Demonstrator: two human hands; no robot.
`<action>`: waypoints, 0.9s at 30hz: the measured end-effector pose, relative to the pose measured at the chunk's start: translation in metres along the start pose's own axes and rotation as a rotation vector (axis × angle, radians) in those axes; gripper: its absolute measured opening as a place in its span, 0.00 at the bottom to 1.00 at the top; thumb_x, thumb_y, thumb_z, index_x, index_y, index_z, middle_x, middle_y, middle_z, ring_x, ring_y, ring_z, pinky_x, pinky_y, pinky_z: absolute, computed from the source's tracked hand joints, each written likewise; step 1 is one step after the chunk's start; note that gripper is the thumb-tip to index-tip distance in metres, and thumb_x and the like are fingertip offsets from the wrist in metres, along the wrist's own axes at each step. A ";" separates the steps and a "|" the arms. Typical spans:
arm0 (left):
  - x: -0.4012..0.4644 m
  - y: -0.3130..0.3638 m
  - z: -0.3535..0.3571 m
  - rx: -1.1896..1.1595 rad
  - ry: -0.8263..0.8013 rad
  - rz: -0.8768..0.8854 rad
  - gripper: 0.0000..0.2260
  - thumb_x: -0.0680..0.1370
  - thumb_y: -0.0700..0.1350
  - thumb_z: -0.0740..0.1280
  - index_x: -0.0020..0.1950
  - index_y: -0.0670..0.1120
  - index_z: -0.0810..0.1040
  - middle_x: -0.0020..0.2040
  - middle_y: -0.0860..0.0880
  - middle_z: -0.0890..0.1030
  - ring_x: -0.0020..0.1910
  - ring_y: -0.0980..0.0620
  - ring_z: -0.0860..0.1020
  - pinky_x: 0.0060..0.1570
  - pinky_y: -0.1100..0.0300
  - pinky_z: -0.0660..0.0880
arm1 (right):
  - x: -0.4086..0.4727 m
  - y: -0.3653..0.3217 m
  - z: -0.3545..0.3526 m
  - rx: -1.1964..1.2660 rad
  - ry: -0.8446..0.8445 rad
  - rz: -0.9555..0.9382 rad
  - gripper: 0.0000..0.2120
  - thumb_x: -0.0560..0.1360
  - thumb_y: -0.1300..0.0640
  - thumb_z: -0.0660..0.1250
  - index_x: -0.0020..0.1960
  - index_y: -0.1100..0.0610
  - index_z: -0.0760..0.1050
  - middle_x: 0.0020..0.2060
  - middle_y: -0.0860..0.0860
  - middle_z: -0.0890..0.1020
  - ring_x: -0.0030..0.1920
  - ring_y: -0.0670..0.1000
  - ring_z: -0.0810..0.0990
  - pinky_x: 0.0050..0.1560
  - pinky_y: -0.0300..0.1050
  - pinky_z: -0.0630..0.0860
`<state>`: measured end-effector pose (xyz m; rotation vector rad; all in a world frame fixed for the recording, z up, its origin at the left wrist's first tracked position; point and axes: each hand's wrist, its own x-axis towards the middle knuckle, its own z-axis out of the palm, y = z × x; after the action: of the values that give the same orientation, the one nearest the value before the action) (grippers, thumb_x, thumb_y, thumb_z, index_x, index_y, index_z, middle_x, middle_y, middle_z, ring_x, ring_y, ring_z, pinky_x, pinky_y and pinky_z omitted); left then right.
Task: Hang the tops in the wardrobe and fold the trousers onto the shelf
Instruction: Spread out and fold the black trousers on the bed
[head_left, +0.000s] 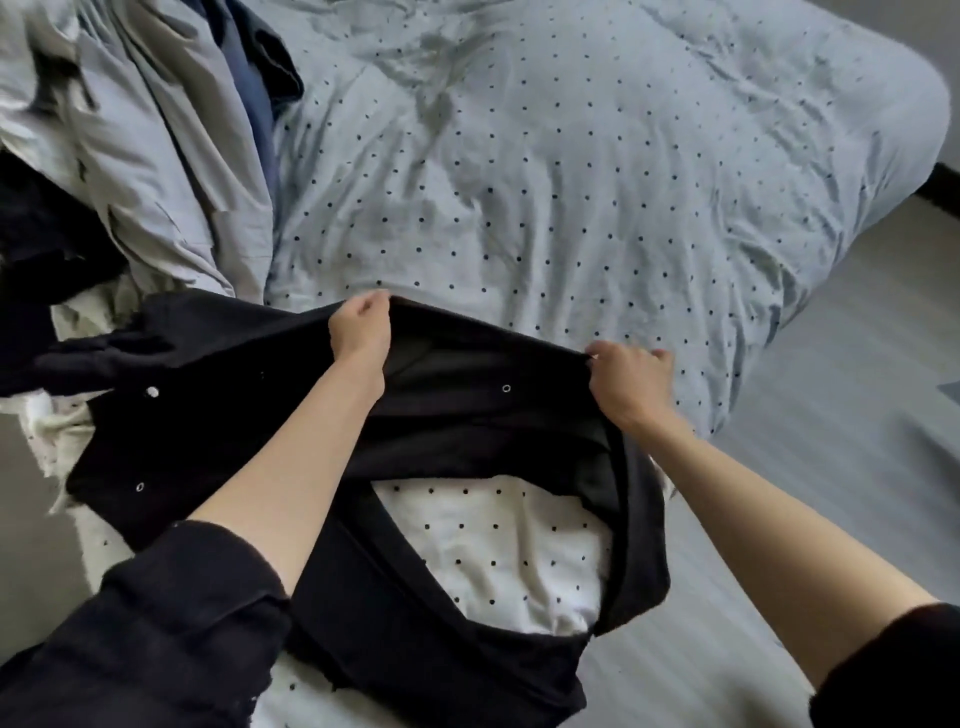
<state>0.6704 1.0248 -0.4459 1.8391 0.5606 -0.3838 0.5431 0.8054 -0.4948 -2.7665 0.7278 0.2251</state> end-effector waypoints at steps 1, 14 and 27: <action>0.001 -0.002 0.000 0.077 -0.075 0.037 0.13 0.80 0.47 0.60 0.63 0.47 0.75 0.56 0.53 0.76 0.54 0.56 0.72 0.51 0.63 0.68 | 0.007 0.000 -0.002 0.023 -0.009 0.009 0.13 0.78 0.60 0.58 0.59 0.55 0.76 0.47 0.55 0.82 0.51 0.58 0.79 0.61 0.55 0.61; -0.090 -0.150 0.043 1.290 -0.444 0.710 0.26 0.80 0.42 0.58 0.76 0.52 0.54 0.78 0.49 0.49 0.77 0.51 0.45 0.73 0.49 0.44 | -0.112 0.070 0.085 0.048 -0.311 0.330 0.29 0.78 0.48 0.61 0.74 0.54 0.56 0.74 0.52 0.59 0.72 0.55 0.60 0.70 0.64 0.55; -0.107 -0.178 0.109 1.294 -0.492 1.144 0.08 0.64 0.32 0.75 0.39 0.43 0.83 0.64 0.37 0.75 0.64 0.39 0.74 0.61 0.40 0.70 | -0.117 0.105 0.137 0.020 -0.307 0.453 0.24 0.77 0.58 0.59 0.72 0.59 0.60 0.71 0.56 0.65 0.68 0.57 0.66 0.69 0.67 0.53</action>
<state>0.4844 0.9496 -0.5668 2.7048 -1.3825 -0.3826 0.3789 0.8123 -0.6227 -2.4280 1.2440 0.7068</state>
